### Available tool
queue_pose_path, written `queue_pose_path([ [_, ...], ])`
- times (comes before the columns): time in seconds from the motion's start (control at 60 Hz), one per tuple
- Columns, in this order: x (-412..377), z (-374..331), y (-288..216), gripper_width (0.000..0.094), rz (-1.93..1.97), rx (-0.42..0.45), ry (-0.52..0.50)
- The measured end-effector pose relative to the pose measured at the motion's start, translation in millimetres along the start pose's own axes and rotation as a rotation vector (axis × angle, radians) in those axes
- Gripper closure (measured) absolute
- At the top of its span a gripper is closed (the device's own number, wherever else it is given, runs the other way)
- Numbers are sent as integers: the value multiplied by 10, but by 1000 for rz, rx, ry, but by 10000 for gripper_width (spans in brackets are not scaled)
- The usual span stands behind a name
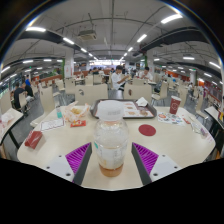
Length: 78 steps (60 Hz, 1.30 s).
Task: Pour water
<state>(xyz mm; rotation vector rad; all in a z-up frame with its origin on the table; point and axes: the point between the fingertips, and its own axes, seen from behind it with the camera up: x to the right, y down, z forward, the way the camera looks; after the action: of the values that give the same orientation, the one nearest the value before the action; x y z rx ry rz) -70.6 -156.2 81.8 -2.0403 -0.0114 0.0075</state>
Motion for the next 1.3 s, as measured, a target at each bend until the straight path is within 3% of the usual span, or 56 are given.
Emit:
queue_pose_path([
  [0.067, -17, 191, 13, 233, -6, 11, 11],
  [0.117, -15, 285, 35, 369, -7, 16, 21],
  [0.3, 29, 351, -20, 514, 22, 19, 49],
  [0.4, 88, 315, -195, 514, -5, 12, 65],
  [0.533, 426, 189, -668, 513, -108, 25, 159],
  [0.85, 1436, 523, -1851, 514, -839, 22, 519],
  [1.133, 1179, 1078, -2211, 513, -1667, 47, 696],
  [1.3, 994, 1368, -1993, 514, -1988, 38, 669],
])
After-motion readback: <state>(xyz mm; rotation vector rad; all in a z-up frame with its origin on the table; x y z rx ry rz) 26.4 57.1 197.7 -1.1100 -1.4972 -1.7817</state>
